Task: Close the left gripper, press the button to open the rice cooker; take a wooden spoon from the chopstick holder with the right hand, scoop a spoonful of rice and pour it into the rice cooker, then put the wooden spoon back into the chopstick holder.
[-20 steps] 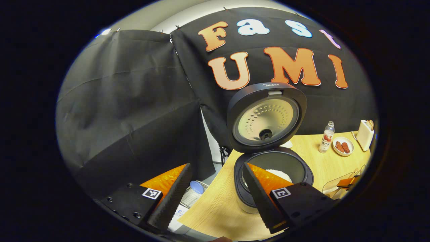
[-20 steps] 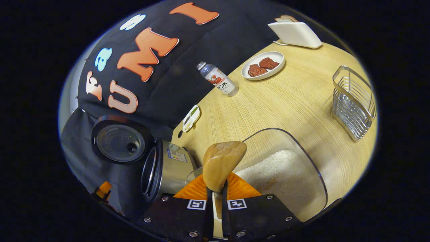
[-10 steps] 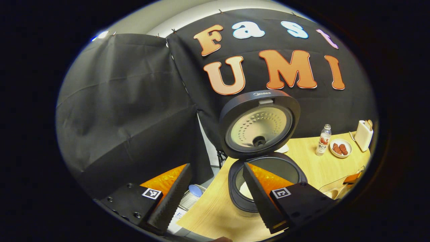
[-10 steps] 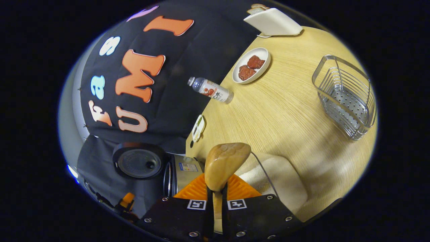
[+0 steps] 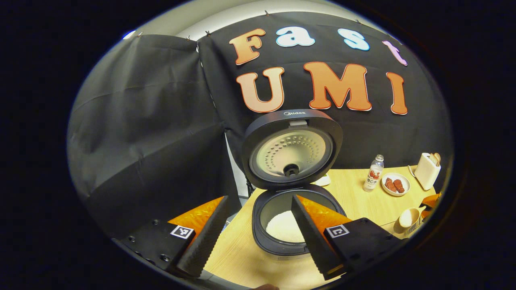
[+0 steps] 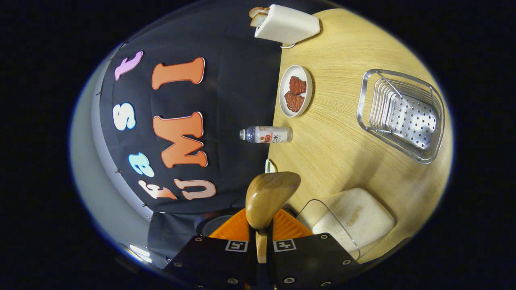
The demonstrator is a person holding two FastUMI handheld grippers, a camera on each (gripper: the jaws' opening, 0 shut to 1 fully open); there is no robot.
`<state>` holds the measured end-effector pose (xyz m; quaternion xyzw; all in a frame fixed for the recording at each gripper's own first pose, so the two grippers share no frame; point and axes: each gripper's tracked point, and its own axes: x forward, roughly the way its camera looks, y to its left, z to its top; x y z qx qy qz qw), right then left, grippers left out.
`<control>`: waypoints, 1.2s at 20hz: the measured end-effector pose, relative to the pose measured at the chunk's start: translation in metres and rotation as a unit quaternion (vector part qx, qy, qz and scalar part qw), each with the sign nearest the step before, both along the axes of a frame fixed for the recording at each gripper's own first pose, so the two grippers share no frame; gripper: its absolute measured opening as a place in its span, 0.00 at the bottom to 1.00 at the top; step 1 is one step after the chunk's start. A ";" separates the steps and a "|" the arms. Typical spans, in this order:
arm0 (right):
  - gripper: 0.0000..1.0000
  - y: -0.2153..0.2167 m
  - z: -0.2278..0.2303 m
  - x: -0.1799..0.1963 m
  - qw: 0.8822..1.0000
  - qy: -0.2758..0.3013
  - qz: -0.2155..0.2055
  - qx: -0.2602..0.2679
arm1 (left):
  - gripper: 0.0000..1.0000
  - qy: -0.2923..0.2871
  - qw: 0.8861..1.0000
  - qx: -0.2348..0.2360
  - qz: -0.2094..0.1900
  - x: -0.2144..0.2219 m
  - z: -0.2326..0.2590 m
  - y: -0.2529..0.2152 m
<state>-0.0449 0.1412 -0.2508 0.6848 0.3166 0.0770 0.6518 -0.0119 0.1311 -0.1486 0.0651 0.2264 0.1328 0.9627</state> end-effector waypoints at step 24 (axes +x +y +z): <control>0.08 0.185 0.128 0.086 0.986 -0.098 0.135 0.029 | 1.00 -0.026 0.989 -0.003 0.147 -0.085 -0.004 0.108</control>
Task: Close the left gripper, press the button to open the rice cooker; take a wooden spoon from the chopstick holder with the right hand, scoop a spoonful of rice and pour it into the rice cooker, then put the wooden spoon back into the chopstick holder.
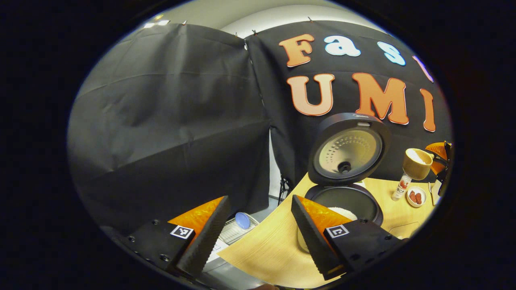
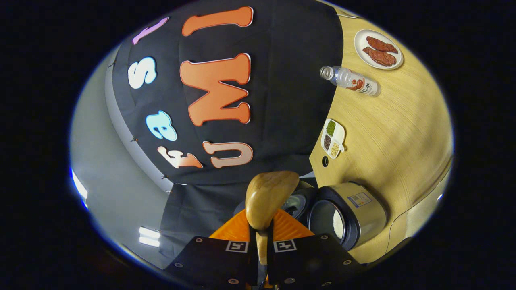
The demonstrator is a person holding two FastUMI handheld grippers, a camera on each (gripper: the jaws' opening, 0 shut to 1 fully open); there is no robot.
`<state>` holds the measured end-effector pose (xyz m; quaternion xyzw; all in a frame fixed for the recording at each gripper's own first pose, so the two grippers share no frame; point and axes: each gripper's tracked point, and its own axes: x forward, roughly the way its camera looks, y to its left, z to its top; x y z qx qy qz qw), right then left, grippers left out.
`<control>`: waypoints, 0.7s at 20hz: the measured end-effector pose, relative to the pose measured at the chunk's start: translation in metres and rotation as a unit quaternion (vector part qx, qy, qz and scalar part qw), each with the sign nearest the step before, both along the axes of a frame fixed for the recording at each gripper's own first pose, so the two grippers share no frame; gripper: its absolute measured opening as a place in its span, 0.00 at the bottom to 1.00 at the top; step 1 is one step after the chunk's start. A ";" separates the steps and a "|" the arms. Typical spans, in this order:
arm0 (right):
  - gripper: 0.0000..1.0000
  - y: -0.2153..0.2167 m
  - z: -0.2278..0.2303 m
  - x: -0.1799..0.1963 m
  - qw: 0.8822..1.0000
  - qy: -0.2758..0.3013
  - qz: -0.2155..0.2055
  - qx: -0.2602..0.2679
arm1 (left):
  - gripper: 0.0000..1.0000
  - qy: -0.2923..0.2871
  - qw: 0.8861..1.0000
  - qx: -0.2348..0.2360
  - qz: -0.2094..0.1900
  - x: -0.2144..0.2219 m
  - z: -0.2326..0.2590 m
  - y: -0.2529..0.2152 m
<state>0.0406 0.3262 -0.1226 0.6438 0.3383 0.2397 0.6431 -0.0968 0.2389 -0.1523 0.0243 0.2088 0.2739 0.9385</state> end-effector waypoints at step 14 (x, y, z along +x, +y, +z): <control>0.09 0.067 -0.016 0.027 0.943 -0.160 0.017 -0.291 | 1.00 0.017 0.998 0.011 0.059 -0.017 -0.012 0.067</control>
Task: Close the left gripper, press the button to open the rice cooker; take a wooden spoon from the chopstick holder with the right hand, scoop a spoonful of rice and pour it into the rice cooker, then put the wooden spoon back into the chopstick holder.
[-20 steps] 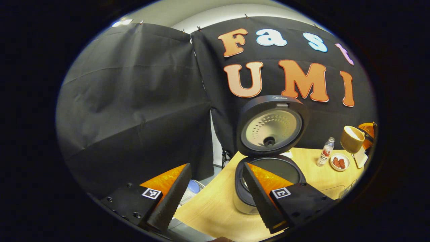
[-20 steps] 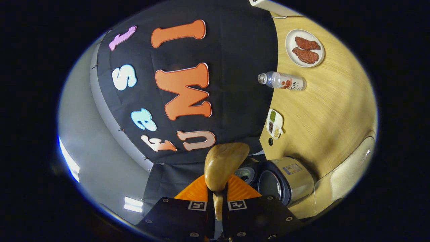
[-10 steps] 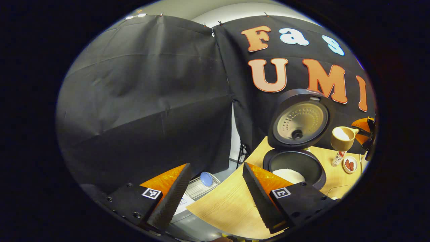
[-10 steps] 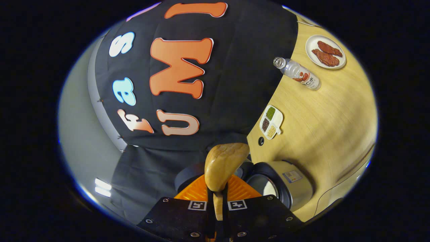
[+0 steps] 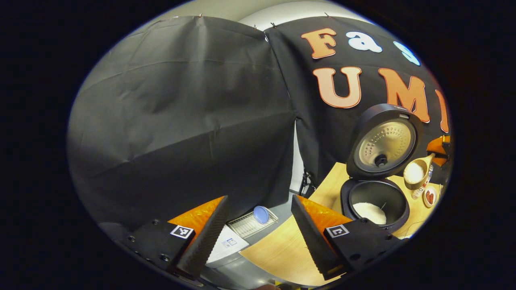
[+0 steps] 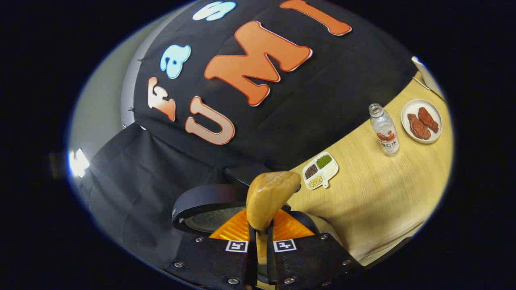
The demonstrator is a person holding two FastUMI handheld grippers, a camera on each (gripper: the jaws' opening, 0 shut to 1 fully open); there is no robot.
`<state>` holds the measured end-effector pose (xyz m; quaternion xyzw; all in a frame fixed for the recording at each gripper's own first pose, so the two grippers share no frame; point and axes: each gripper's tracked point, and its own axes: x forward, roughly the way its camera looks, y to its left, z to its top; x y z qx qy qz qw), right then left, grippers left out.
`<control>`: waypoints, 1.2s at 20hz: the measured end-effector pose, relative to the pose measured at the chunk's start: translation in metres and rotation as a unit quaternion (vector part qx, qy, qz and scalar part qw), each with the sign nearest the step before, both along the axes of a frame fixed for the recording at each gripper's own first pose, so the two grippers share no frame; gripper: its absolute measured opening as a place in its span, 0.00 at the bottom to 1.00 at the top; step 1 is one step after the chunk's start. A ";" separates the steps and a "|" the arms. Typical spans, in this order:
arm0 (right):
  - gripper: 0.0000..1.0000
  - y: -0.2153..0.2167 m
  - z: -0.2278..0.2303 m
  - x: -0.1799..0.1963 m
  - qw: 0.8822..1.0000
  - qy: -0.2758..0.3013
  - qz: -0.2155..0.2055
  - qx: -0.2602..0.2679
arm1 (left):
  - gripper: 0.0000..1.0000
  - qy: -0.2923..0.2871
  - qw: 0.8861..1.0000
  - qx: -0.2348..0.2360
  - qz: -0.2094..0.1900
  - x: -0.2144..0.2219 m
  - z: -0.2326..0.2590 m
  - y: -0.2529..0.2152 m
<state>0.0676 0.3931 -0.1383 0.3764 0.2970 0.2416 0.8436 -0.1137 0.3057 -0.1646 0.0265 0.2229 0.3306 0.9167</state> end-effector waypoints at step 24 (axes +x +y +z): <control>0.09 0.056 0.067 -0.030 0.929 -0.292 0.054 -0.221 | 1.00 0.002 1.000 -0.016 -0.001 0.012 -0.008 0.030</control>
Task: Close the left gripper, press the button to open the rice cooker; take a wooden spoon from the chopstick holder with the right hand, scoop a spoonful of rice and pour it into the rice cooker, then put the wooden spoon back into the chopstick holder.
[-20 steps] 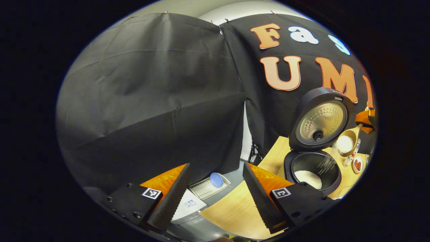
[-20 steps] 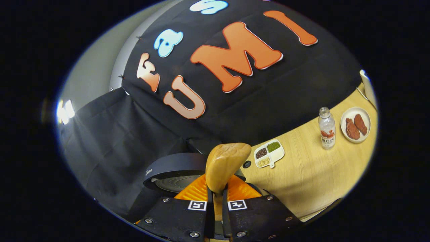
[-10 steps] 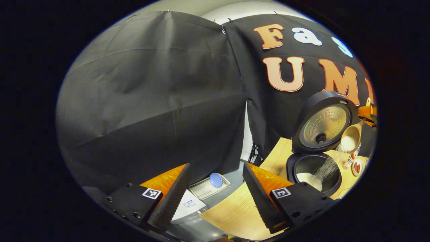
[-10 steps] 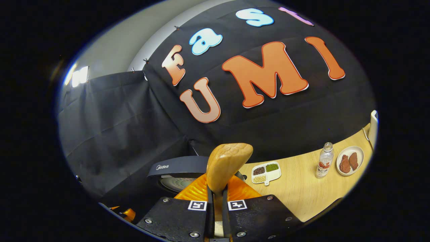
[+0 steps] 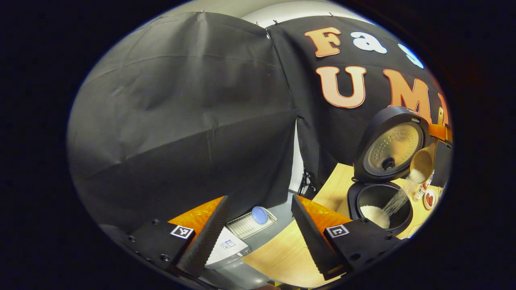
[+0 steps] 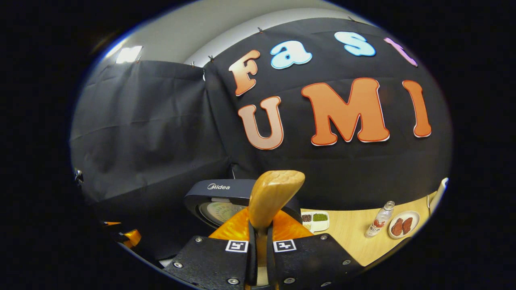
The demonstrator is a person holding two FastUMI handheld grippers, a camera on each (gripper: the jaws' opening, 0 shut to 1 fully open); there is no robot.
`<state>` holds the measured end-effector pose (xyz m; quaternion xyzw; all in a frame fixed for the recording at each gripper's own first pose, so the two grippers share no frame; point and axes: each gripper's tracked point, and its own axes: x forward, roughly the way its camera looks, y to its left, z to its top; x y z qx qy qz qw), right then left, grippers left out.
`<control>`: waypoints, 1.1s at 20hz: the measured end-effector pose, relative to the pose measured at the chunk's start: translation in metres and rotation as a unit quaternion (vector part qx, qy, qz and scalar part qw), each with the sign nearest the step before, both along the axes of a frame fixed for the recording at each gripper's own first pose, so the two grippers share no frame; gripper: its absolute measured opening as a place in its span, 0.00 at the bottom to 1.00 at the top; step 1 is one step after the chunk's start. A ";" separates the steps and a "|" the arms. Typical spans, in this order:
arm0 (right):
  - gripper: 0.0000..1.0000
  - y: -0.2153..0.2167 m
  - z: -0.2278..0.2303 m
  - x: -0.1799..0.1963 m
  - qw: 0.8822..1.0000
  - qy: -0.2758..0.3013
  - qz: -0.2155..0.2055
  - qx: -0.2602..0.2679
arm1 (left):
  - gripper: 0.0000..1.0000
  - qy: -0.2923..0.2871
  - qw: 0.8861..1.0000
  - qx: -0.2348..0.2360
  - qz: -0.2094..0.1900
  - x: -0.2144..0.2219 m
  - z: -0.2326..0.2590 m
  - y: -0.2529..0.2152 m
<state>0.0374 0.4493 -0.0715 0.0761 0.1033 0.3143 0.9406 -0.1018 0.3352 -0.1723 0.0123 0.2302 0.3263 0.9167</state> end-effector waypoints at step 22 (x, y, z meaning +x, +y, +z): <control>0.07 -0.058 0.017 -0.008 0.999 -0.048 0.002 -0.017 | 1.00 -0.010 1.000 0.004 -0.008 0.013 0.016 -0.043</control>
